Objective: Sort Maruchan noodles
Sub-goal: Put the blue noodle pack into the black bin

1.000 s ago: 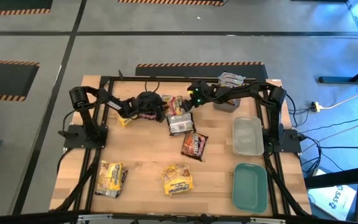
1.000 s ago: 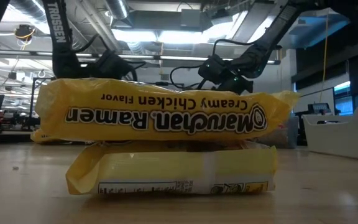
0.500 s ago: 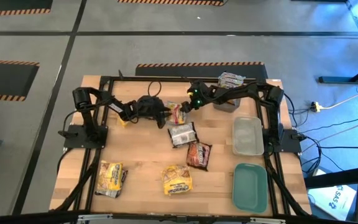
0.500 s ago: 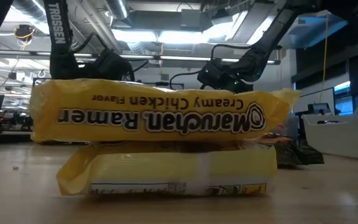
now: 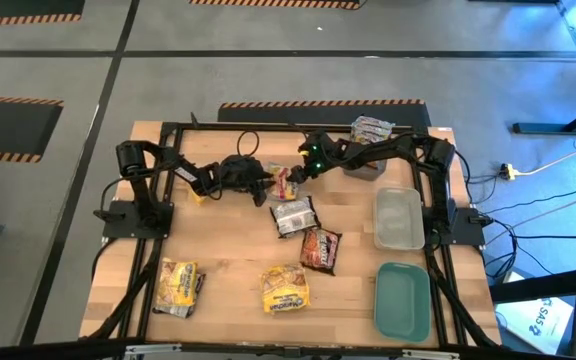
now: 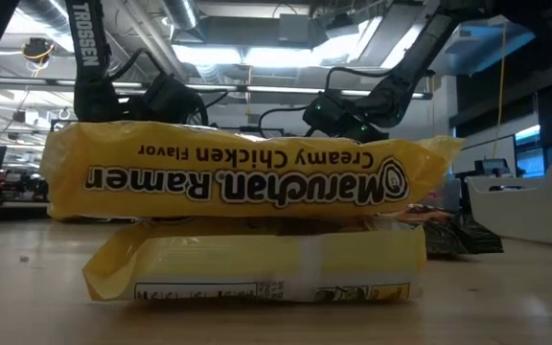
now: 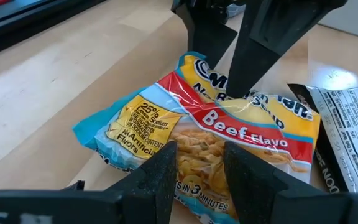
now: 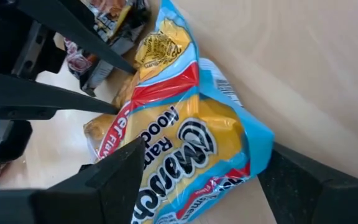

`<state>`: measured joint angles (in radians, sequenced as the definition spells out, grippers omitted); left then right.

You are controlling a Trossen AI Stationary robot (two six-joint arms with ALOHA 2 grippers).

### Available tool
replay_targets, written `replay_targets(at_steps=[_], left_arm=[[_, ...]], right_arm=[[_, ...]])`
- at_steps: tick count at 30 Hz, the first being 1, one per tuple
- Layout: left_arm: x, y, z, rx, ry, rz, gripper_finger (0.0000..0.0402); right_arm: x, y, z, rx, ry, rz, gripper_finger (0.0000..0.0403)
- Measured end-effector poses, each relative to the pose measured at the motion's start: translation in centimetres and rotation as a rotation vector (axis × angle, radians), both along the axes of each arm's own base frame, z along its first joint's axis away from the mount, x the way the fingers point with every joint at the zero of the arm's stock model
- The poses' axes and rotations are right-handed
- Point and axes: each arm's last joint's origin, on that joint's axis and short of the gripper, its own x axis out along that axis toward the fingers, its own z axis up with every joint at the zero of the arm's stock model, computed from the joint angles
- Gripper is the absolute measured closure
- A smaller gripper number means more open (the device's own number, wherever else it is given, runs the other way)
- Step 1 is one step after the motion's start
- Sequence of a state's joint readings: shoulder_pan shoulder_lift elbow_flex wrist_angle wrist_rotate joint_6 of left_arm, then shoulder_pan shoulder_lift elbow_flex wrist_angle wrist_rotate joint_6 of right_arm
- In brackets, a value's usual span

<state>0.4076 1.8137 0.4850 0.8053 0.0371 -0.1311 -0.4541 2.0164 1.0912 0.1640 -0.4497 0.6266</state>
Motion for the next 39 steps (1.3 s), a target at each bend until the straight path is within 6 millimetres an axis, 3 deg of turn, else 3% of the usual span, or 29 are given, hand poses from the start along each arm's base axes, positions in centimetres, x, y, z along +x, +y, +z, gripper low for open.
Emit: replay_targets(at_steps=[16,23,33,39], left_arm=[[0.3,-0.3,0.2,0.025,-0.021,-0.006,0.0274],[0.5,-0.3,1.2,0.044,-0.08,-0.019,0.0274],[-2.0,-1.0,5.0,-0.004,0.071,0.014,0.0274],[-2.9,-1.3,4.2,-0.042,0.181,0.035,0.0274]], right_arm=[[0.2,0.2,0.3,0.071,-0.069,0.09,0.0127],[0.4,0.2,0.8,0.007,-0.092,0.093,0.0127],[-0.1,0.2,1.1,0.027,-0.041,0.083,0.0127],[-0.3,0.5,1.1,0.053,-0.003,0.088,0.0127]])
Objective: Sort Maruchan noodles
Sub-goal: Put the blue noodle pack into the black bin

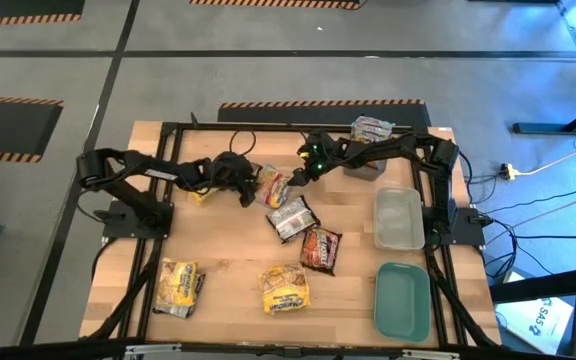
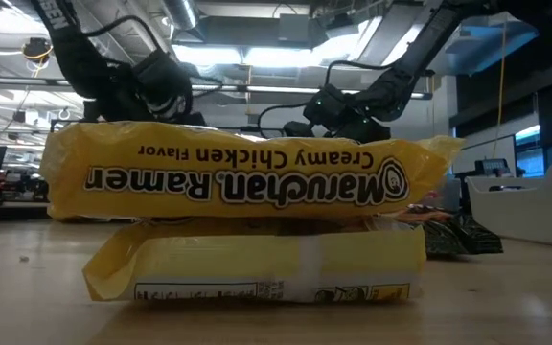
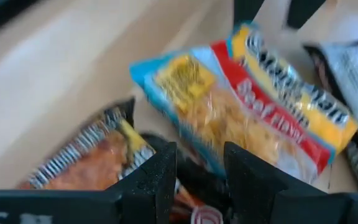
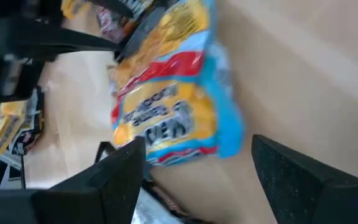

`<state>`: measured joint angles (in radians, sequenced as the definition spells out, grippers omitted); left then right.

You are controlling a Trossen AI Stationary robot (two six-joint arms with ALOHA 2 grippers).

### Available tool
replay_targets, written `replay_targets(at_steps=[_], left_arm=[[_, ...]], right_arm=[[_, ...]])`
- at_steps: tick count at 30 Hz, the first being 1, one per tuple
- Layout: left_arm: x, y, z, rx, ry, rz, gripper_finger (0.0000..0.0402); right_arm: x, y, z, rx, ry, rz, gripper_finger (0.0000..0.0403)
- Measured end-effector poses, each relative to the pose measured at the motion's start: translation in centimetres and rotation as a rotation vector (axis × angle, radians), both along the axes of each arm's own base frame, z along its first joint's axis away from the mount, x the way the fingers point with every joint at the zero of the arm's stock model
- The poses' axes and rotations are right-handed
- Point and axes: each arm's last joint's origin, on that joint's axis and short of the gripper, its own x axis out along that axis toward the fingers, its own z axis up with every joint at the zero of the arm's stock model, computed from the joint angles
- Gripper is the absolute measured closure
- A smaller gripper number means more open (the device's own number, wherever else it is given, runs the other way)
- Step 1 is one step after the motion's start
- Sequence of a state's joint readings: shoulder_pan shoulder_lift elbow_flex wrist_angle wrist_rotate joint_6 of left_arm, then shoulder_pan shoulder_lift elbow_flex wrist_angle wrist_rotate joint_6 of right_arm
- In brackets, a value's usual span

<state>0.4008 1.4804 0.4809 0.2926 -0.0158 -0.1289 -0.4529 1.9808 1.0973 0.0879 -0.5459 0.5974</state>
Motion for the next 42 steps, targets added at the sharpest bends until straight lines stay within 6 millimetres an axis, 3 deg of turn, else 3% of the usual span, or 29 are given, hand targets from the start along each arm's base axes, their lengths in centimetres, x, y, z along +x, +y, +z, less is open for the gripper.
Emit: replay_targets(at_steps=[7,12,22,29,36,39,42], left_arm=[[1.1,-0.6,-2.4,-0.045,0.029,-0.022,0.0274],[1.9,-1.0,-3.2,-0.06,-0.017,-0.024,0.0274],[2.4,-1.9,-3.1,-0.065,-0.062,-0.045,0.0274],[2.5,-1.8,-3.0,-0.058,-0.073,-0.04,0.0274],[3.3,-1.5,-1.7,-0.008,-0.224,-0.041,0.0274],[3.3,-1.5,-1.6,0.014,-0.23,-0.054,0.0274],[3.3,-1.5,-1.7,0.011,-0.217,-0.055,0.0274]], right_arm=[[0.7,2.3,-0.4,-0.067,0.058,0.016,0.0127],[0.7,2.7,-0.7,-0.106,0.103,-0.013,0.0127],[1.6,2.2,-0.4,-0.156,0.002,-0.072,0.0127],[2.2,2.1,0.4,-0.097,-0.105,-0.052,0.0127],[2.4,2.9,0.5,-0.088,-0.126,0.014,0.0128],[2.6,3.3,0.5,-0.111,-0.139,0.039,0.0143],[2.6,3.4,0.5,-0.125,-0.143,0.057,0.0185]])
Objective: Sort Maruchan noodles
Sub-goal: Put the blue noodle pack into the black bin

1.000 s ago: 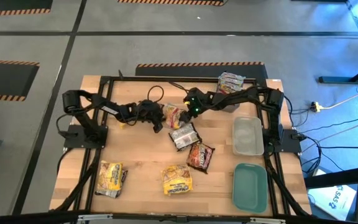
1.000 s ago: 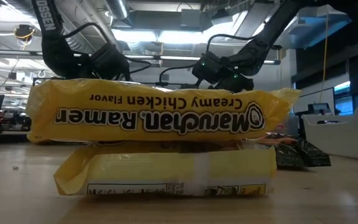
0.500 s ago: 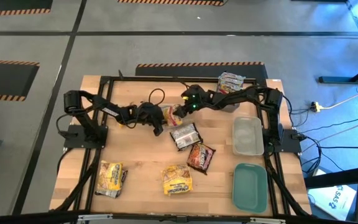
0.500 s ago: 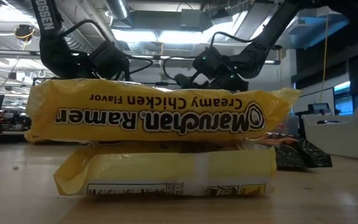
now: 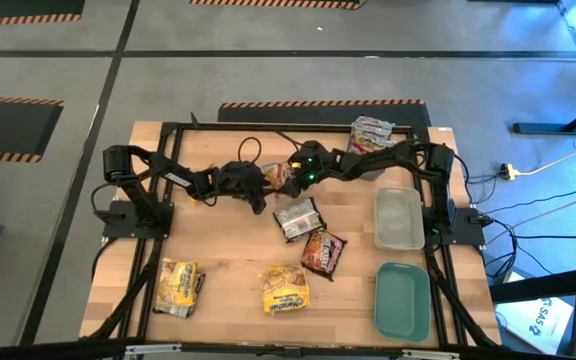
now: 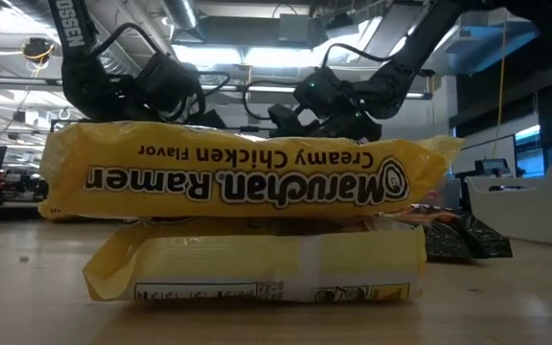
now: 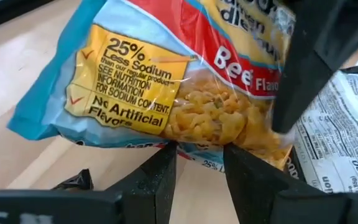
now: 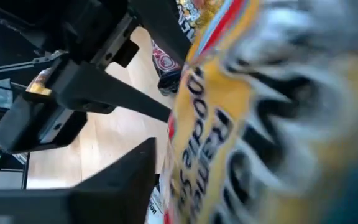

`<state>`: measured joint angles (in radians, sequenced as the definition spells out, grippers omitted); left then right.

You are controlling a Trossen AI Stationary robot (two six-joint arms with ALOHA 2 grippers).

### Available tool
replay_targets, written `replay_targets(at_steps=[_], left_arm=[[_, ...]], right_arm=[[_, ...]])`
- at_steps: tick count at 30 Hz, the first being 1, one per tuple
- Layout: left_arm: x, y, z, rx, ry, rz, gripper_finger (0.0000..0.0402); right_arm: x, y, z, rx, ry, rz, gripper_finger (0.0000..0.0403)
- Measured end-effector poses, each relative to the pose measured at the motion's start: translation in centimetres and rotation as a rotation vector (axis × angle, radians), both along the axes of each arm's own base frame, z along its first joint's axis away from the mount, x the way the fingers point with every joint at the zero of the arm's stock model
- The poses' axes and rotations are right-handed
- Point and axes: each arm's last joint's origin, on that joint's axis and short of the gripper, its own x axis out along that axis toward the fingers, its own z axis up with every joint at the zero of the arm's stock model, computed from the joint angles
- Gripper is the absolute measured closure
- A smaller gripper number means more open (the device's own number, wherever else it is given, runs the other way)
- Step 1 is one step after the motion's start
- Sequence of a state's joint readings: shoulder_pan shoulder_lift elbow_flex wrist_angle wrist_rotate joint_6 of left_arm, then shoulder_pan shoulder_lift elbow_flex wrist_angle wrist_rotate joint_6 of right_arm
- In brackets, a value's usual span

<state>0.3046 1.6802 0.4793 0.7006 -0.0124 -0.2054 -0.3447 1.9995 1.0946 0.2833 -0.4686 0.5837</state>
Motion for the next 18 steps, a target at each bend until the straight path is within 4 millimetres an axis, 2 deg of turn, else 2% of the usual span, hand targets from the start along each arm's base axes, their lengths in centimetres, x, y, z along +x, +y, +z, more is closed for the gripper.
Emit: replay_targets(at_steps=[7,13,18], left_arm=[[-0.2,-0.3,-0.4,-0.014,0.051,-0.006,0.0274],[-0.4,-0.3,-0.2,-0.035,0.061,-0.008,0.0274],[-0.6,-0.6,1.4,-0.039,0.017,-0.009,0.0274]], right_arm=[[-0.1,0.0,0.3,-0.073,-0.015,0.036,0.0299],[-0.7,0.2,1.8,-0.163,-0.008,0.092,0.03],[-2.1,0.5,4.4,-0.293,0.029,0.133,0.0289]])
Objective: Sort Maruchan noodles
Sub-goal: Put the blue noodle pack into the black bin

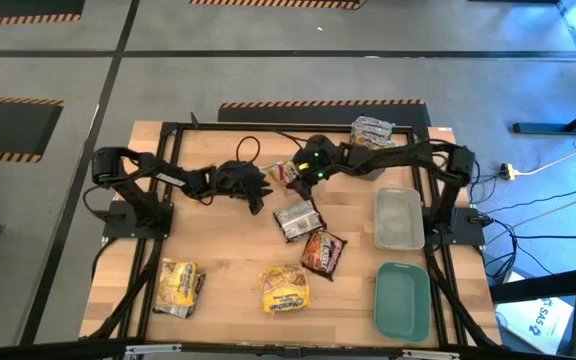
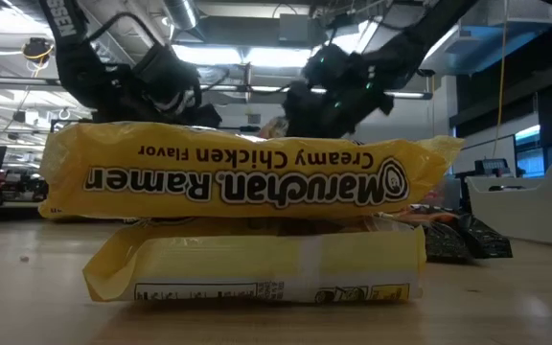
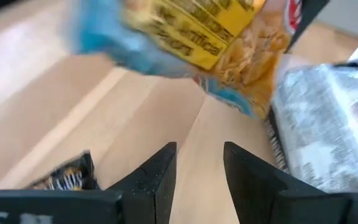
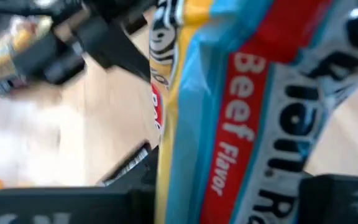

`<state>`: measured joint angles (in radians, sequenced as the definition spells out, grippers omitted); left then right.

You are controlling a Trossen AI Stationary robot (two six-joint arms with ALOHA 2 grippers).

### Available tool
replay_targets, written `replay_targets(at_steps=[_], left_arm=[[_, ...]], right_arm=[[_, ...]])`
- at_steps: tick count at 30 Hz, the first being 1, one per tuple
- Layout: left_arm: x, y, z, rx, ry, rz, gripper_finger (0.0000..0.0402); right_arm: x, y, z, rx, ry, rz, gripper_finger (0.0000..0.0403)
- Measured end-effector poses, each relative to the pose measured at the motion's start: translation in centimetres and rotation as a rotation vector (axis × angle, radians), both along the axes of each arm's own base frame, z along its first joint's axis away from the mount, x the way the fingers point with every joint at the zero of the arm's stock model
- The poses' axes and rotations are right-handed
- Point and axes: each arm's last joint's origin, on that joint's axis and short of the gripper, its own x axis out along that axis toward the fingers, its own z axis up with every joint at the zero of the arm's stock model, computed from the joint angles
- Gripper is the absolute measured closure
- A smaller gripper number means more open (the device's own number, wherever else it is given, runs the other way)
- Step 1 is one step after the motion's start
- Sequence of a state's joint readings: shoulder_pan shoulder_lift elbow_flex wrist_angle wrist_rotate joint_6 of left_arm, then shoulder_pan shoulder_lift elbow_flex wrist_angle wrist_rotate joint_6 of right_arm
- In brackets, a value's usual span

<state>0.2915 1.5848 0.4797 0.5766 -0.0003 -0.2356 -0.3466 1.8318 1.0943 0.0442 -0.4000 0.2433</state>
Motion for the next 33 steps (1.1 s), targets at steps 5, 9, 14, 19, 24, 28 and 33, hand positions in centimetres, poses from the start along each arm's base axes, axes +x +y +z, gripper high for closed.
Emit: replay_targets(at_steps=[5,9,14,19,24,28,33], left_arm=[[0.0,-0.7,1.8,0.004,-0.076,-0.017,0.0274],[0.1,-1.2,2.2,0.007,-0.103,-0.029,0.0274],[0.5,-1.7,2.8,0.029,-0.161,0.017,0.0274],[0.8,-2.5,3.2,0.057,-0.201,0.018,0.0274],[0.9,-3.3,3.2,0.075,-0.193,0.008,0.0274],[0.9,-3.3,3.2,0.106,-0.184,-0.003,0.0274],[0.9,-3.3,3.2,0.109,-0.183,-0.001,0.0274]], right_arm=[[-2.1,0.6,3.5,-0.169,0.016,0.072,0.03],[-4.4,0.7,6.6,-0.318,0.024,0.11,0.0299],[-8.6,0.0,10.5,-0.462,0.056,0.065,0.0295],[-13.2,-1.5,12.7,-0.604,0.171,-0.019,0.0297],[-16.1,-3.6,12.2,-0.585,0.328,-0.09,0.0295],[-17.5,-4.7,10.9,-0.532,0.463,-0.059,0.0295],[-18.4,-5.0,9.6,-0.447,0.582,-0.007,0.0295]])
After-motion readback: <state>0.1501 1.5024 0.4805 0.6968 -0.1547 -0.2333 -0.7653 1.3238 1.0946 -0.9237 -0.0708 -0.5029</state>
